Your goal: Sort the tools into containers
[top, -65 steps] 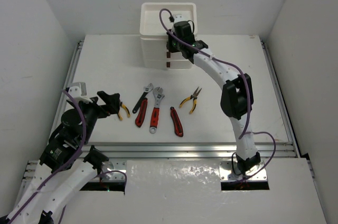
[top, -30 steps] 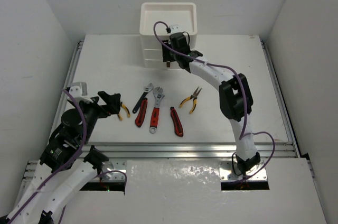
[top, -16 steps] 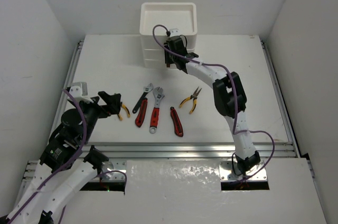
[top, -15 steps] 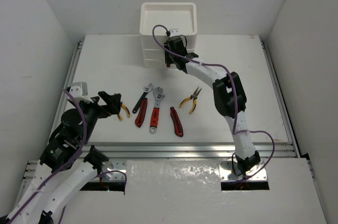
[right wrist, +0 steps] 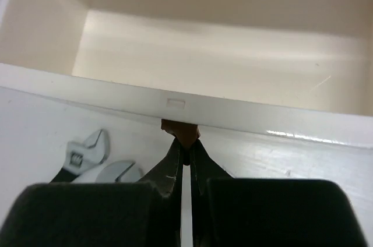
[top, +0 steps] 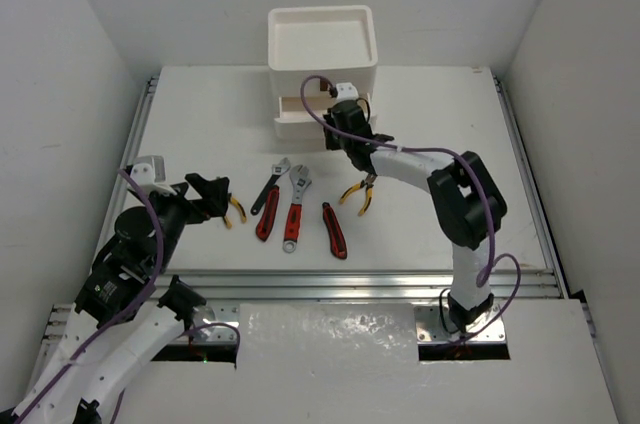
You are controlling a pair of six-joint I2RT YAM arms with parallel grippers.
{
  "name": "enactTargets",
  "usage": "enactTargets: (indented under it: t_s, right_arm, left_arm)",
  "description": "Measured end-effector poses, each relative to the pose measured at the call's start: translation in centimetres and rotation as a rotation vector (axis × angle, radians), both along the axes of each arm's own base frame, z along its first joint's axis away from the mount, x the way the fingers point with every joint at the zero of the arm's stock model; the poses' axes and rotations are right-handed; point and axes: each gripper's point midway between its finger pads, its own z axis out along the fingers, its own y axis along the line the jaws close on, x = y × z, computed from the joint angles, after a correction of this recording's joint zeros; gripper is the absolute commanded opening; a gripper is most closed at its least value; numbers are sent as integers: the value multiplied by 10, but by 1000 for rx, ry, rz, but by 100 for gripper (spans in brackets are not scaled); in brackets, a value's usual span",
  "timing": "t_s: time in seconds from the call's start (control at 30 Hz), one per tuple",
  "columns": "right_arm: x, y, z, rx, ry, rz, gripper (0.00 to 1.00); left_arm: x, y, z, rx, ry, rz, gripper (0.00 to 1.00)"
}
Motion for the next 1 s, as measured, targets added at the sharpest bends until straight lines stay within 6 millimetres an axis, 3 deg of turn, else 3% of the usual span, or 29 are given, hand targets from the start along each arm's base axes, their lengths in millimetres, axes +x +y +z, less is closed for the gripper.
enactTargets:
  t_s: [0.17, 0.53, 0.67, 0.77, 0.8, 0.83, 1.0]
  right_arm:
    - [-33, 4, -2, 46, 19, 25, 0]
    - [-46, 17, -1, 98, 37, 45, 3]
    - [-49, 20, 1, 114, 47, 53, 30]
    - [-54, 21, 1, 113, 60, 65, 60]
    - [-57, 21, 2, 112, 63, 70, 81]
    - [-61, 20, 4, 118, 65, 72, 96]
    - [-89, 5, 28, 101, 55, 84, 99]
  left_arm:
    - [0, 0, 0, 0, 0, 0, 100]
    - [-1, 1, 2, -3, -7, 5, 100]
    - [-1, 2, 2, -3, -9, 8, 100]
    - [-1, 3, 2, -3, -9, 11, 100]
    - [-1, 3, 2, -3, -9, 11, 100]
    - [-1, 3, 2, -3, -10, 11, 100]
    - [-1, 3, 2, -3, -10, 12, 100]
